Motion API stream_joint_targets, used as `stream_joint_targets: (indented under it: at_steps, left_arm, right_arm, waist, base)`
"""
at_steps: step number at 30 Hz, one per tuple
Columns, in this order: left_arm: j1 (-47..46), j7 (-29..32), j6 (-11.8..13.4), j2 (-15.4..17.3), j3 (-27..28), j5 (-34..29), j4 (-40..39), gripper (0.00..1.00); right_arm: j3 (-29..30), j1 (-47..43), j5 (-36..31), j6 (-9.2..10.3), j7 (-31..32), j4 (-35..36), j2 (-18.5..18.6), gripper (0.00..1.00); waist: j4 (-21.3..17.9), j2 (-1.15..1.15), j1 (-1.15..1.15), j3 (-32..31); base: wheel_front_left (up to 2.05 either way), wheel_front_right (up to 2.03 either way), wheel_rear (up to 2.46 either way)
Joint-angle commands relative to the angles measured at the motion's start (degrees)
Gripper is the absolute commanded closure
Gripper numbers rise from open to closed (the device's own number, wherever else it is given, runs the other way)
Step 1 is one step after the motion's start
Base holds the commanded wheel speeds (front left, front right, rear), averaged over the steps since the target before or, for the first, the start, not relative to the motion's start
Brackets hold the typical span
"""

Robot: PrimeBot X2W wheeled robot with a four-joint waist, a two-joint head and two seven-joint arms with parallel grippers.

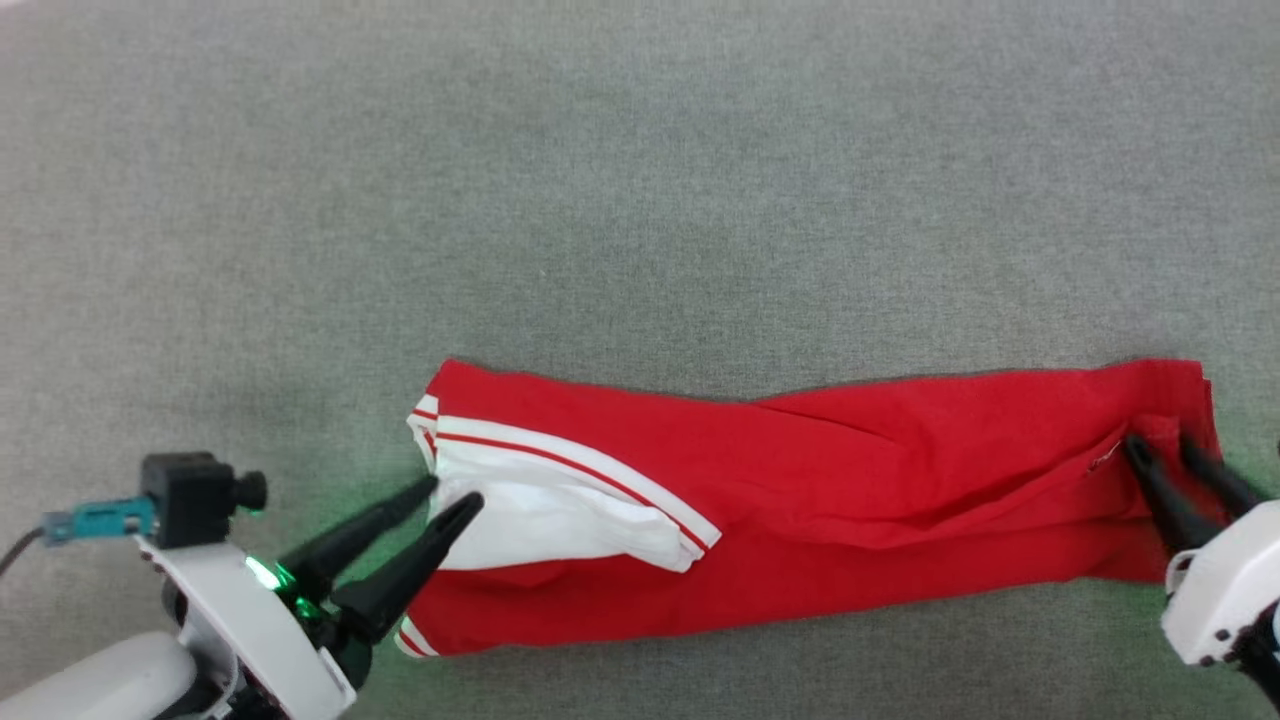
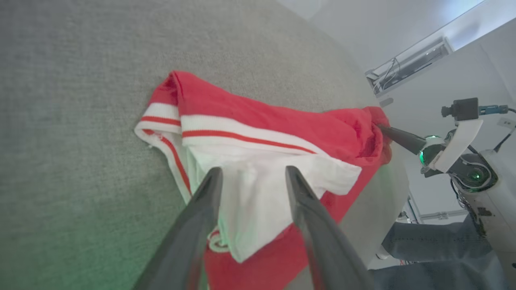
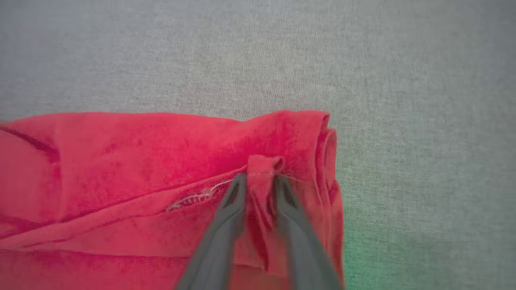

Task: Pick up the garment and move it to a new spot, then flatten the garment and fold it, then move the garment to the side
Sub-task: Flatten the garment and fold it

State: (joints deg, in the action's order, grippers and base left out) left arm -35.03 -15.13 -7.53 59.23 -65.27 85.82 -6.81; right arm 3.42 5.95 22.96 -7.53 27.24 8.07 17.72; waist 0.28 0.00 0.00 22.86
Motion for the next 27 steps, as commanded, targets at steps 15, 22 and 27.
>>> stream_joint_targets:
  at_steps: [15,22,27]
  left_arm:
    - [18.42,0.05,0.12,-13.83,25.05,-13.25,8.09,0.0]
    - [22.09,0.06,0.11,-19.93,35.42,-25.39,12.09,0.0]
    - [24.16,0.06,0.11,-24.22,43.82,-35.18,14.64,0.0]
  right_arm:
    - [11.96,-5.72,4.23,0.09,8.86,1.94,2.62,0.0]
    - [12.44,-3.45,3.67,0.09,15.09,-2.35,1.74,0.0]
    - [12.44,-0.89,2.45,0.09,19.02,-5.42,-0.24,0.0]
  waist:
    - [5.7,0.0,0.0,-5.24]
    - [8.09,0.0,0.0,-5.09]
    - [8.73,0.0,0.0,-5.02]
  base:
    - [0.0,0.0,0.0]
    - [0.0,0.0,0.0]
    - [0.0,0.0,0.0]
